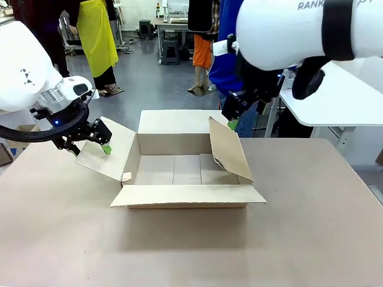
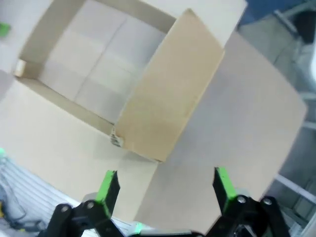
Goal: Pack the gift set into the box.
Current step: Place both hands on the side flaps of the Package Box and spread them outward.
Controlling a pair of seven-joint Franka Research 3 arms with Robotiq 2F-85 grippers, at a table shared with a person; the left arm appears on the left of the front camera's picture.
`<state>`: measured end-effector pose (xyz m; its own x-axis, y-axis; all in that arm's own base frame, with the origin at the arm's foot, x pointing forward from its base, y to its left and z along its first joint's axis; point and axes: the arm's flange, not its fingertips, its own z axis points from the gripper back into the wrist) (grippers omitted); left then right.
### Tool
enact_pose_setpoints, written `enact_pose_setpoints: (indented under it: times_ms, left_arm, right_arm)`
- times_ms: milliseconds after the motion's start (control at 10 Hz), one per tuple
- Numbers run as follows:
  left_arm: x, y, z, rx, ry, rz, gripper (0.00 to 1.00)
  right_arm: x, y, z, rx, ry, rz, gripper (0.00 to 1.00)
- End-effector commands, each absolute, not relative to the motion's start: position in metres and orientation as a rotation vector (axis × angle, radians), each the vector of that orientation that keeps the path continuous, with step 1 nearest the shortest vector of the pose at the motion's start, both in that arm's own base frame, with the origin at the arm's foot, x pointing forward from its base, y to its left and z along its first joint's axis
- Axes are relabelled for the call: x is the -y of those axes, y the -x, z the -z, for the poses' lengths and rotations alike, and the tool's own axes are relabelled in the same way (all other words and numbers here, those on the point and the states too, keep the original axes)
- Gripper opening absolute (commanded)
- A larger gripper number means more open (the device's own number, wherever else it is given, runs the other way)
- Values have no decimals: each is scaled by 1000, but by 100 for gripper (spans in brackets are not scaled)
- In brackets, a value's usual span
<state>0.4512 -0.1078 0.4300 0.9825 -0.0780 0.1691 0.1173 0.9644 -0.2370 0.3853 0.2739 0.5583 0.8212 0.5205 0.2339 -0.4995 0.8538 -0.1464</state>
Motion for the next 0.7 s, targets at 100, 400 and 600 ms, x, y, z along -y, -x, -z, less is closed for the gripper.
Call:
enact_pose_setpoints:
  times_ms: [100,400,600]
  left_arm:
    - [106,-450,-432,162,230,91,100]
    - [106,-450,-432,162,230,91,100]
    - [106,-450,-432,162,230,91,100]
  right_arm:
    - [-337,-410,-539,310,162,-381,100]
    - [-367,-427,-478,338,347,-331,100]
    - [-345,-405,-514,336,206,-369,100]
